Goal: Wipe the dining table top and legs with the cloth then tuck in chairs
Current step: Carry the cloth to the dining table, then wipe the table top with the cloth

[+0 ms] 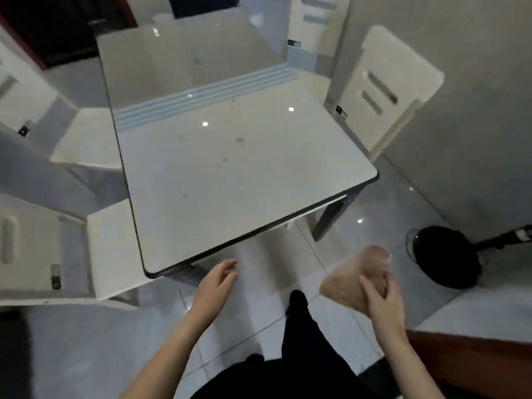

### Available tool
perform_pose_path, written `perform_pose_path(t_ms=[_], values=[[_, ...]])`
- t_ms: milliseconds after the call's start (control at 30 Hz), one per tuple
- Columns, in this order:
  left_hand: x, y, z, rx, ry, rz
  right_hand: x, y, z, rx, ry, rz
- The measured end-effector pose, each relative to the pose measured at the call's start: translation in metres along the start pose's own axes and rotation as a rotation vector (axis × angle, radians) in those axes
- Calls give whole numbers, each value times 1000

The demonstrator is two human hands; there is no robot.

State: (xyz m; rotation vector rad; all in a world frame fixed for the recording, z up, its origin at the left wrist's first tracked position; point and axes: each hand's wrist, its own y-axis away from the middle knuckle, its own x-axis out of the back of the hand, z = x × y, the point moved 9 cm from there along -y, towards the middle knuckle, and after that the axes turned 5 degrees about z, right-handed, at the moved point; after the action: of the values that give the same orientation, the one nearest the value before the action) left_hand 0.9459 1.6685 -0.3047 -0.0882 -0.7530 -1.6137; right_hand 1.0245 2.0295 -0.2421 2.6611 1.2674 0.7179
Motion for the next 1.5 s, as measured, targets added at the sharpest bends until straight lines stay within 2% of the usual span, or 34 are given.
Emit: perform_pose_path(t_ms=[167,267,367,467,567,633,767,833,933,967,1033,1133,1233,1300,1367,1433,1500], values=[[-2,-56,43,43,-6,195,-50,-121,-85,202,63,-147],[-6,-96,64,22,-64,263,-81,-187,-137,441,201,-140],[-16,-140,78,-22,-199,274,-120,-233,-171,757,477,-70],[-31,-187,84,-71,-290,260,-185,-258,-150,948,832,-144],[-42,-230,82,-57,-379,272,-239,-255,-86,1035,1121,-358],[-45,-252,86,-80,-441,295,-244,-251,-66,981,1130,-431],[-45,-284,93,-169,-602,313,-244,-264,-77,930,906,-373],[-45,-292,90,-205,-669,325,-263,-275,-74,1008,911,-474],[-47,-293,78,-232,-727,320,-288,-281,-60,1231,940,-718],[-47,-294,75,-234,-721,327,-290,-294,-61,1263,924,-737],[-45,-296,76,-248,-707,348,-294,-353,-80,1175,890,-616],[-45,-297,80,-287,-705,378,-305,-470,-123,883,908,-249],[-43,-298,81,-306,-697,379,-338,-503,-150,682,945,-85],[-44,-298,79,-290,-698,367,-369,-452,-142,773,926,-176],[-43,-298,78,-271,-703,360,-379,-353,-113,1039,891,-451],[-44,-299,78,-260,-717,339,-349,-263,-71,1264,920,-760],[-44,-299,78,-257,-728,328,-315,-256,-60,1376,902,-924]])
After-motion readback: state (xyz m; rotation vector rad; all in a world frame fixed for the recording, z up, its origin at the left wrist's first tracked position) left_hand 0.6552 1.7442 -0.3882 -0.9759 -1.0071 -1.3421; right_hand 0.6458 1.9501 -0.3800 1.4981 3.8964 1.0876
